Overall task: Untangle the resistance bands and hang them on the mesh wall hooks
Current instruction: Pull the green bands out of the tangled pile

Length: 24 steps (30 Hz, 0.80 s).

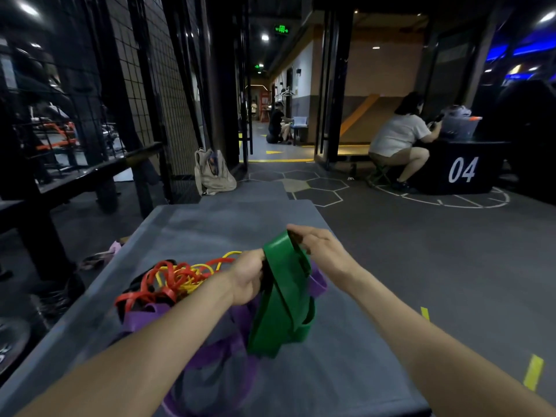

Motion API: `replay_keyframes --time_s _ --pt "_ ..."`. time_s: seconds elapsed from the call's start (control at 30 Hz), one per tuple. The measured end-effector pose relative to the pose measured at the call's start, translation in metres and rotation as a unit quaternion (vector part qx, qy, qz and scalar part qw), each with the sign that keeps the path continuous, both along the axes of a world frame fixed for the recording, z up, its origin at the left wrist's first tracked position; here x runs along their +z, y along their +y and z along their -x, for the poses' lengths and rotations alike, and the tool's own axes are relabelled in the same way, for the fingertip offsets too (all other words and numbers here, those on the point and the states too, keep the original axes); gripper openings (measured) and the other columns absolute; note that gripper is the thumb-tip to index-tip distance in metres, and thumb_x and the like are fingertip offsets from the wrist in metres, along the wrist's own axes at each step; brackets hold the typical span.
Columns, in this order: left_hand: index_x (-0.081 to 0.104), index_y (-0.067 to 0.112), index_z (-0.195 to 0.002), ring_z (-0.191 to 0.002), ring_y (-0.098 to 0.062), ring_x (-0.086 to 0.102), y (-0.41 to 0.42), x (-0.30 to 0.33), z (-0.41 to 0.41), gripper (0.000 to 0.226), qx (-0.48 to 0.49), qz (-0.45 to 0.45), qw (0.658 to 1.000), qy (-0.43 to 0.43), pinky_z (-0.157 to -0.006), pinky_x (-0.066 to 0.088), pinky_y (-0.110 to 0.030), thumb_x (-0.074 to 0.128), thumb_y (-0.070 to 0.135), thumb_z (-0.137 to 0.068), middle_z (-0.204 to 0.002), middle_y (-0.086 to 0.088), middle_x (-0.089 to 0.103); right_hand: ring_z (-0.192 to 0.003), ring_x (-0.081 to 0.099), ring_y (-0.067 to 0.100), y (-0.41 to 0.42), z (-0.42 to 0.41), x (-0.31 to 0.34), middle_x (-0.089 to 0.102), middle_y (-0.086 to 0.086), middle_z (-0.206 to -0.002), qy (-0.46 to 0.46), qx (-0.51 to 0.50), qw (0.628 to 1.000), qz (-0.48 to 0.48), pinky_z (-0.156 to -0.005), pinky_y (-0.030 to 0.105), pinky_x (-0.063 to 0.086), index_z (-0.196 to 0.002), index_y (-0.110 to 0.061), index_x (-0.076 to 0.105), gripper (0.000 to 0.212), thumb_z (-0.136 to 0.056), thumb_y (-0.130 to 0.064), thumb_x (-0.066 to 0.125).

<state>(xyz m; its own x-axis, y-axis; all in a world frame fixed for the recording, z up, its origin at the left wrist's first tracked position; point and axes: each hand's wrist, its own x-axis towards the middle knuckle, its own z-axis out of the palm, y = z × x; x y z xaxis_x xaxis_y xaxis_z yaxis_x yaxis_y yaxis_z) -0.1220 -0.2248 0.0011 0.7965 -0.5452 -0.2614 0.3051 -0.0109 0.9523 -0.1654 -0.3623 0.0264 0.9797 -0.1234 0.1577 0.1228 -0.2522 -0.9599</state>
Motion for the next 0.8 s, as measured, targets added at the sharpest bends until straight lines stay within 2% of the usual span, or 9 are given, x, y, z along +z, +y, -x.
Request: replay_keyframes --time_s 0.07,0.17,0.27,0.37,0.47,0.57,0.63,0.7,0.8 --pt "0.076 0.009 -0.065 -0.064 -0.018 0.070 0.004 0.002 -0.002 0.051 -0.006 0.017 1.000 0.016 -0.064 0.056 -0.026 0.040 0.028 -0.094 -0.074 -0.009 0.073 -0.122 0.043 0.009 -0.011 0.005 0.000 0.050 0.005 -0.133 -0.002 0.065 0.994 0.083 -0.086 0.001 0.038 -0.138 -0.009 0.042 0.060 -0.084 0.017 0.031" --pt "0.075 0.006 -0.068 -0.062 -0.021 0.068 0.004 0.007 -0.001 0.050 -0.029 0.025 0.999 0.029 -0.067 0.052 -0.031 0.039 0.030 -0.093 -0.074 -0.012 0.072 -0.131 0.037 0.008 -0.014 0.006 -0.007 0.041 -0.002 -0.142 0.022 0.116 0.961 0.250 -0.096 0.012 0.032 -0.147 -0.021 0.021 0.078 -0.081 0.012 0.047" --pt "0.070 0.002 -0.081 -0.059 -0.023 0.066 0.009 0.007 -0.004 0.040 -0.003 0.026 0.999 0.032 -0.059 0.053 -0.027 0.044 0.031 -0.090 -0.073 -0.015 0.070 -0.124 0.043 0.012 -0.014 0.006 -0.007 0.041 -0.003 -0.140 0.069 0.144 0.952 0.261 -0.091 0.016 0.037 -0.149 -0.019 0.012 0.084 -0.079 0.006 0.052" --pt "0.067 0.002 -0.078 -0.051 -0.021 0.062 0.018 0.000 -0.011 0.035 0.064 -0.003 0.998 0.023 -0.047 0.050 -0.020 0.049 0.031 -0.087 -0.062 -0.012 0.066 -0.121 0.048 0.015 -0.014 0.007 -0.015 0.045 -0.001 -0.136 0.119 0.187 0.949 0.223 -0.095 0.026 0.045 -0.148 -0.021 0.013 0.091 -0.073 -0.006 0.062" --pt "0.062 0.005 -0.072 -0.052 -0.022 0.053 0.023 -0.005 -0.018 0.038 0.094 0.001 0.995 0.023 -0.051 0.044 -0.023 0.040 0.033 -0.086 -0.058 -0.011 0.060 -0.123 0.045 0.019 -0.013 0.003 -0.025 0.046 0.003 -0.136 0.064 0.136 0.932 0.331 -0.103 0.033 0.041 -0.146 -0.018 0.020 0.080 -0.082 -0.021 0.069" --pt "0.070 0.001 -0.086 -0.067 -0.025 0.060 0.028 0.000 -0.018 0.058 0.068 0.043 0.996 0.029 -0.072 0.048 -0.031 0.035 0.048 -0.091 -0.074 -0.015 0.065 -0.120 0.045 0.026 -0.016 0.002 -0.026 0.050 0.007 -0.131 0.043 0.093 0.914 0.393 -0.101 0.040 0.040 -0.145 -0.017 0.022 0.072 -0.087 -0.033 0.062" --pt "0.067 0.003 -0.096 -0.072 -0.019 0.065 0.029 0.003 -0.017 0.036 0.081 0.047 0.996 0.014 -0.080 0.052 -0.031 0.049 0.034 -0.092 -0.075 -0.008 0.071 -0.114 0.048 0.025 -0.019 0.004 -0.025 0.055 0.008 -0.124 0.026 0.073 0.911 0.405 -0.094 0.036 0.042 -0.144 -0.018 0.024 0.063 -0.091 -0.029 0.057" --pt "0.063 0.006 -0.093 -0.073 -0.016 0.063 0.028 0.005 -0.018 0.015 0.115 0.049 0.992 0.021 -0.070 0.054 -0.026 0.053 0.016 -0.092 -0.065 -0.002 0.071 -0.098 0.054 0.020 -0.022 0.006 -0.024 0.060 0.006 -0.112 -0.012 0.037 0.925 0.378 -0.078 0.028 0.041 -0.139 -0.018 0.032 0.051 -0.093 -0.024 0.052" --pt "0.060 0.006 -0.086 -0.068 -0.019 0.062 0.036 0.007 -0.026 0.020 0.162 0.039 0.985 0.031 -0.061 0.054 -0.029 0.045 0.014 -0.097 -0.056 -0.004 0.068 -0.091 0.059 0.030 -0.031 0.004 -0.021 0.063 0.014 -0.105 -0.039 -0.061 0.941 0.330 -0.073 0.034 0.043 -0.126 -0.012 0.044 0.032 -0.096 -0.023 0.044"
